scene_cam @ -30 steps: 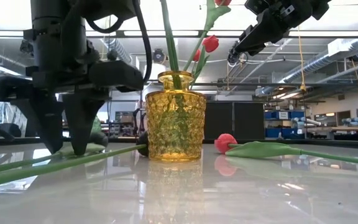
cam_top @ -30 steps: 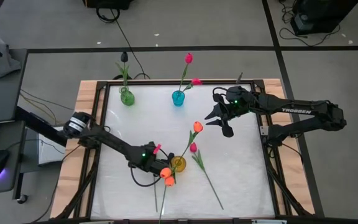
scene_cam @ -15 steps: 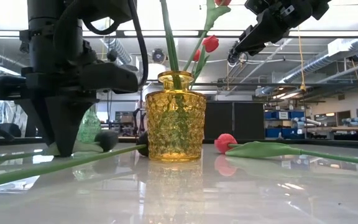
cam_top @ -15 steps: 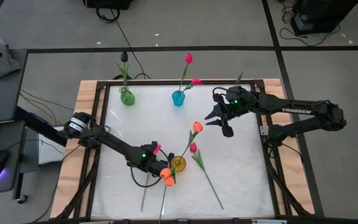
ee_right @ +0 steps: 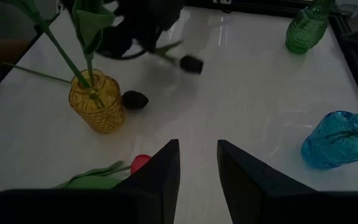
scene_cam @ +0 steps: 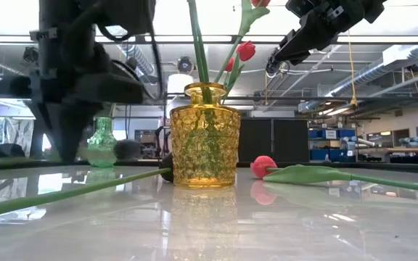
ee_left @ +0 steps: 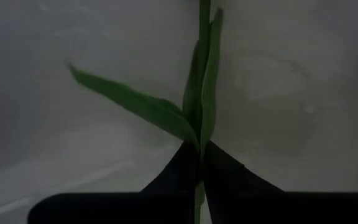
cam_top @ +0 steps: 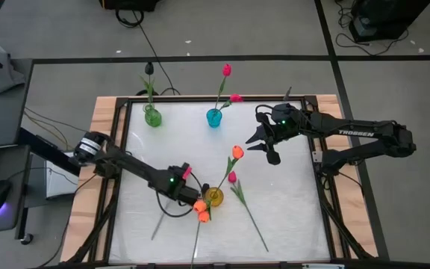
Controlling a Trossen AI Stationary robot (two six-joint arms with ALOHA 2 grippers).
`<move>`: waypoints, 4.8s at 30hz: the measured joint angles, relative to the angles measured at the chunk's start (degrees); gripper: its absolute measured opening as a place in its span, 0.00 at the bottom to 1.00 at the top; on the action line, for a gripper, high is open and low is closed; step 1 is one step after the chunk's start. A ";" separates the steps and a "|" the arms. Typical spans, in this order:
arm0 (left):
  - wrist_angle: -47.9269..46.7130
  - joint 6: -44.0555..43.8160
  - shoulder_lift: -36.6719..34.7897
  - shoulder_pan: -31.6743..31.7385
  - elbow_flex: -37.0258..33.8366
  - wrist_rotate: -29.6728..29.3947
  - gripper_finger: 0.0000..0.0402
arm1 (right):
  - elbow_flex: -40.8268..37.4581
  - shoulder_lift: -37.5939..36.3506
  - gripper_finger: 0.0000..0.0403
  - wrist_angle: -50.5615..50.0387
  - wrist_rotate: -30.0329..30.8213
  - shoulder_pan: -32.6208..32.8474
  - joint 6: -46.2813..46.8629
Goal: Sort flowers into vase by color
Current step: Put the left black flower into the green vase
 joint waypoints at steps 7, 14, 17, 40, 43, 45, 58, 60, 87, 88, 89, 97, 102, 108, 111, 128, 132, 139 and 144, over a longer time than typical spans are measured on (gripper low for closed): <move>-13.34 0.12 -5.99 1.68 0.01 -3.66 0.05 | 0.00 -0.01 0.29 0.12 0.00 0.00 0.40; -23.70 0.07 -11.82 4.41 0.07 -10.64 0.05 | 0.00 -0.02 0.29 0.37 0.33 0.00 0.40; -24.99 0.41 -14.69 6.26 0.07 -15.75 0.05 | 0.00 -0.02 0.29 0.42 0.37 0.00 0.40; 1.80 47.41 -42.11 18.50 0.09 -56.52 0.05 | 0.02 -0.02 0.29 4.59 0.51 0.00 1.82; 7.15 56.49 -45.93 20.72 0.09 -58.12 0.05 | 0.02 -0.02 0.29 4.99 0.52 0.00 2.56; 10.99 63.15 -48.08 22.46 0.09 -58.61 0.05 | 0.02 -0.02 0.29 5.33 0.55 0.00 3.45; 38.08 97.58 -51.72 37.74 0.09 -41.47 0.05 | 0.02 -0.02 0.29 8.59 0.66 0.00 5.91; 39.82 98.47 -51.70 41.37 0.11 -37.27 0.05 | 0.02 -0.02 0.29 8.66 0.63 0.00 6.75; 33.33 90.29 -53.12 64.74 -0.03 -9.25 0.05 | 0.02 -0.02 0.29 8.61 0.48 0.00 7.94; 33.48 90.38 -53.85 64.74 -0.49 -9.33 0.05 | 0.02 -0.02 0.29 8.61 0.47 0.00 7.94; 34.93 90.41 -54.99 64.74 -2.01 -9.43 0.05 | 0.02 -0.02 0.29 8.61 0.46 0.00 7.94; 50.79 89.60 -65.90 64.72 -19.64 -9.64 0.05 | 0.02 -0.02 0.29 8.61 0.46 0.00 7.98; 51.02 89.59 -66.84 64.68 -23.15 -9.67 0.05 | 0.02 -0.02 0.29 8.69 0.46 0.00 8.60; 56.06 90.19 -66.72 64.68 -26.76 -9.69 0.05 | 0.02 -0.02 0.29 10.03 0.46 0.00 8.86; 56.51 90.35 -66.61 64.68 -27.28 -9.70 0.05 | 0.02 -0.02 0.29 10.54 0.46 0.00 8.88; 57.56 90.65 -66.42 64.68 -27.23 -9.69 0.05 | 0.02 -0.02 0.29 10.60 0.46 0.00 9.28; 56.58 89.94 -65.40 64.68 -27.23 -9.69 0.05 | 0.02 -0.02 0.29 10.62 0.48 0.00 9.28; 55.63 89.77 -63.36 64.68 -27.21 -9.67 0.05 | 0.02 -0.02 0.29 11.06 0.46 0.00 9.28; 54.12 89.56 -62.78 64.68 -27.21 -9.70 0.05 | 0.02 -0.02 0.29 11.04 0.46 0.00 9.28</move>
